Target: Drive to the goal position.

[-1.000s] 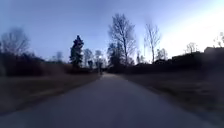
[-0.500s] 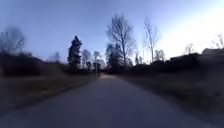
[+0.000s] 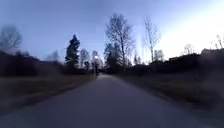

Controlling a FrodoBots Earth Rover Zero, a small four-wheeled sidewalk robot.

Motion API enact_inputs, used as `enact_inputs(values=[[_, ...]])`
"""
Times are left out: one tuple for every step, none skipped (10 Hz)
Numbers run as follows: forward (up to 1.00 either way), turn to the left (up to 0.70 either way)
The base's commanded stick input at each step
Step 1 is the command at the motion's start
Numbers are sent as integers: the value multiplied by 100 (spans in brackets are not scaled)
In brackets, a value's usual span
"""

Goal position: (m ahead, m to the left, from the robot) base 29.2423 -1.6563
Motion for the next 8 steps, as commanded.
enact_inputs(values=[[100, 0], [100, 0], [100, 0], [100, 0], [100, 0], [100, 0], [100, 0], [100, 0]])
